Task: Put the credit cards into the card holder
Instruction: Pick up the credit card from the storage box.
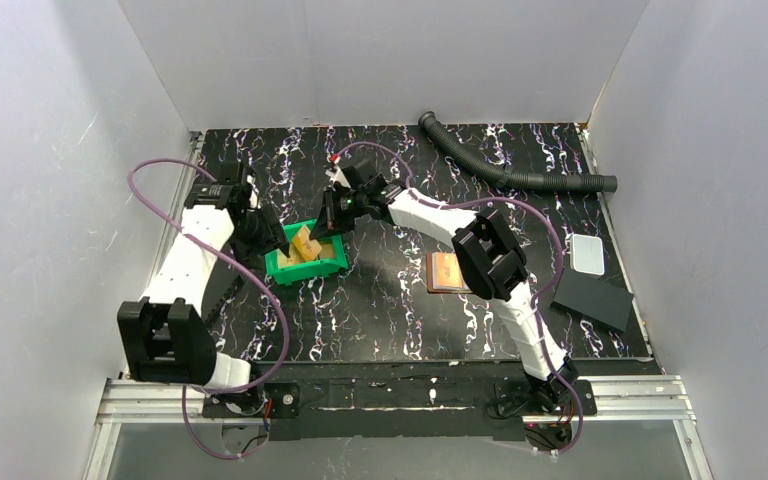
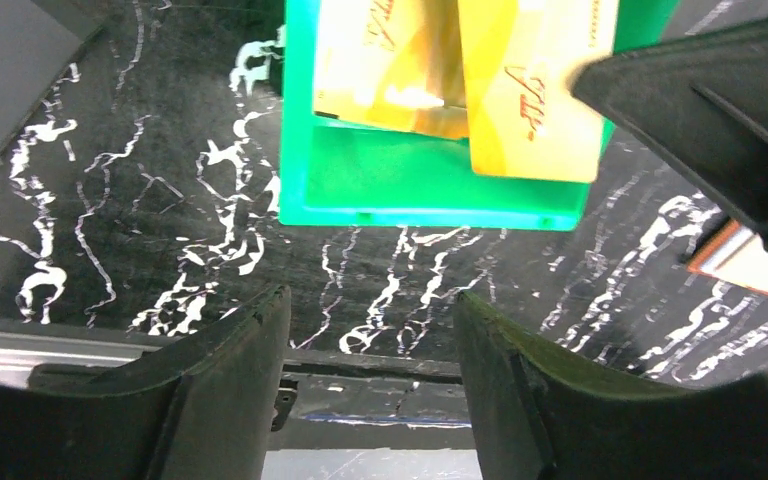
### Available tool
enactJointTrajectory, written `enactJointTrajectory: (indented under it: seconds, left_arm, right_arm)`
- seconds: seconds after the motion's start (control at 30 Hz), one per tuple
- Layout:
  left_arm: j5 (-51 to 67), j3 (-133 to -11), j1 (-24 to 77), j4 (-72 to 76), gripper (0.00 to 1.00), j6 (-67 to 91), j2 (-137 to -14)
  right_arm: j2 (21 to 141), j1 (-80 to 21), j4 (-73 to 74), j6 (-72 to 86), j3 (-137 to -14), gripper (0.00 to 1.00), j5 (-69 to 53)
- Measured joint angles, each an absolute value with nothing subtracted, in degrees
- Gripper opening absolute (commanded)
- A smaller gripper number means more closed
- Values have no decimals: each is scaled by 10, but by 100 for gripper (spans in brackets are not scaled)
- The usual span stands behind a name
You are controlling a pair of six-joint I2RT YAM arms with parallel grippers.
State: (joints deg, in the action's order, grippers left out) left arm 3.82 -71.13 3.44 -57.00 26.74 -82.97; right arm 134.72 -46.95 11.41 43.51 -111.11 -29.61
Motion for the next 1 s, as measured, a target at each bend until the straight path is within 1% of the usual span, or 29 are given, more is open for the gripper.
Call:
enactJointTrajectory:
  seconds: [0.1, 0.27, 0.4, 0.57, 0.67, 0.77, 0.87, 1.0]
  left_arm:
    - [70, -697, 34, -550, 66, 270, -796]
    - [135, -658, 35, -515, 68, 273, -753]
    - [183, -634, 35, -482, 69, 281, -737]
    - [213, -634, 29, -448, 69, 305, -723]
    - [244, -633, -4, -421, 70, 335, -712]
    - [286, -618, -56, -369, 69, 377, -701]
    - [325, -609, -82, -335, 68, 405, -710]
    - [371, -606, -82, -293, 59, 427, -745]
  right_arm:
    - [1345, -460, 91, 438, -1103, 1, -308]
    - [1342, -453, 36, 479, -1076, 1, -334]
    - [1317, -448, -93, 568, -960, 1, -348]
    - [1314, -435, -296, 734, -831, 1, -361]
    - [1314, -430, -399, 820, -788, 1, -360]
    - [1313, -427, -478, 875, -773, 1, -355]
    - [1309, -427, -528, 906, -770, 1, -344]
    - [1301, -428, -573, 932, -767, 1, -331]
